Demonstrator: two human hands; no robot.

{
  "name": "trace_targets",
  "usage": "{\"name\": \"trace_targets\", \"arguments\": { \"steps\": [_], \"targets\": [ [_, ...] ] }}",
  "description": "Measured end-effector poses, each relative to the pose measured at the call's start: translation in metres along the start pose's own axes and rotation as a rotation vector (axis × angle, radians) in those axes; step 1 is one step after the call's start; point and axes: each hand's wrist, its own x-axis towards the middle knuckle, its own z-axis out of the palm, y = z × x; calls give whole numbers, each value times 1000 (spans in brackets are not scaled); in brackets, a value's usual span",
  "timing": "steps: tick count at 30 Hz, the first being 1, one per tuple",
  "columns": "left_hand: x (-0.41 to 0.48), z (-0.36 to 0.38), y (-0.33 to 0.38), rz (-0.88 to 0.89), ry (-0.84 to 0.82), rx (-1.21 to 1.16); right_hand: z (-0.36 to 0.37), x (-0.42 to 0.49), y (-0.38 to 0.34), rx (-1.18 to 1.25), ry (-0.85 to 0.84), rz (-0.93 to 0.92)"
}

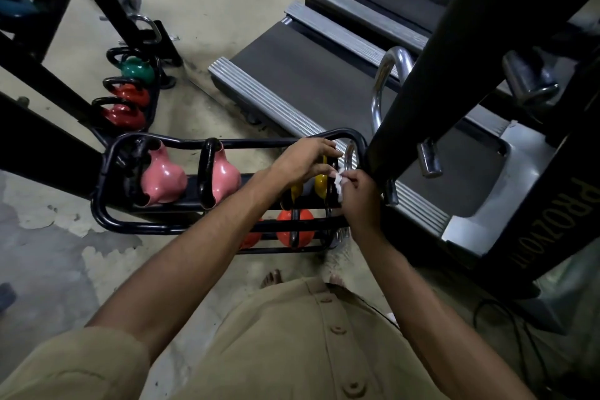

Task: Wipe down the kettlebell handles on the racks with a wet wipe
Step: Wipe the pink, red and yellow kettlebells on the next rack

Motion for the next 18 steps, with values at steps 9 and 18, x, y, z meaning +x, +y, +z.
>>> {"name": "trace_targets", "arguments": {
  "steps": [9, 18],
  "targets": [
    [-4, 2, 1, -27, 23, -42, -15, -13, 1, -261, -212, -161],
    [-2, 3, 5, -16, 21, -25, -18, -30, 21, -583, -26, -862]
  ]
}}
